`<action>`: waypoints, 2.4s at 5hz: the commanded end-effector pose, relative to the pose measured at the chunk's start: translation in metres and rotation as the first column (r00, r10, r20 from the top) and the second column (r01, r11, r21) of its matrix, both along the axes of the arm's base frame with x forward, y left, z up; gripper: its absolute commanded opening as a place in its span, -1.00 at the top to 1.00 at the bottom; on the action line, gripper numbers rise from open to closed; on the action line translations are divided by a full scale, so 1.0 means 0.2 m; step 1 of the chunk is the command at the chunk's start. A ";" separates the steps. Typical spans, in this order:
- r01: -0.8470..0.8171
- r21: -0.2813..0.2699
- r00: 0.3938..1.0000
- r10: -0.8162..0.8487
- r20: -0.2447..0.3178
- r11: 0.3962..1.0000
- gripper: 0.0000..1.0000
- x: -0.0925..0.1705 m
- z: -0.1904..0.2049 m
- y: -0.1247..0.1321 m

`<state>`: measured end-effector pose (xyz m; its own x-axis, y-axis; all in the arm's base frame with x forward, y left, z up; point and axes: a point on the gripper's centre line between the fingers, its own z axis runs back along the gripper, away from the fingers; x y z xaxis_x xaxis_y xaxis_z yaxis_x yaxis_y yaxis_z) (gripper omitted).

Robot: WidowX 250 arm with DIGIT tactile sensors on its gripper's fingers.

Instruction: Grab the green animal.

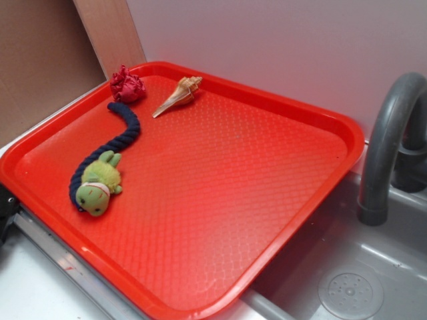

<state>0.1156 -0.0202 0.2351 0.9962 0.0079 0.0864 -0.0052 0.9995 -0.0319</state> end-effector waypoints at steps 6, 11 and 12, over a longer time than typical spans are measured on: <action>-0.344 -0.040 0.938 0.341 -0.071 0.938 -1.00 0.17 -0.63 -0.36; -0.338 -0.099 0.939 0.328 -0.104 0.936 1.00 0.24 -0.94 -0.60; -0.254 -0.021 0.965 0.252 -0.076 0.967 1.00 0.25 -0.80 -0.53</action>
